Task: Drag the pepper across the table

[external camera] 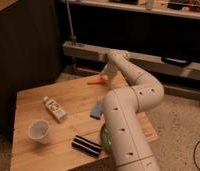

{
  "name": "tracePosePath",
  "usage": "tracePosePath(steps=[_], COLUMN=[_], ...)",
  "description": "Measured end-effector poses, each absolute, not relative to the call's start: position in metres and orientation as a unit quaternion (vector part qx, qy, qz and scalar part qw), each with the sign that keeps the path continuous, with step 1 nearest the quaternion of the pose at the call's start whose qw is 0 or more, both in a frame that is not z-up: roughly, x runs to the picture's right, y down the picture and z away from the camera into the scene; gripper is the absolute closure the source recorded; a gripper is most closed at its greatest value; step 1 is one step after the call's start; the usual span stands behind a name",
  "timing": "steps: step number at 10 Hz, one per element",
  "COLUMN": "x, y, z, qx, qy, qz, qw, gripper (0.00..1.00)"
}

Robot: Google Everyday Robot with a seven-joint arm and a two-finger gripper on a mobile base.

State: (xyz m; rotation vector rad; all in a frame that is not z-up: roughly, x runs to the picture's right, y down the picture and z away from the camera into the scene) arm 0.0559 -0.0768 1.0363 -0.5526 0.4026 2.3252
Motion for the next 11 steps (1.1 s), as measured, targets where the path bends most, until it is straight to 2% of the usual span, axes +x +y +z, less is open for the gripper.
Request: tracePosePath(steps=[11], x=[0.032], y=[-0.071], z=[1.051], qx=[-0.229], qy=[0.161], qz=[0.897], qw=[0.343], gripper=[0.44])
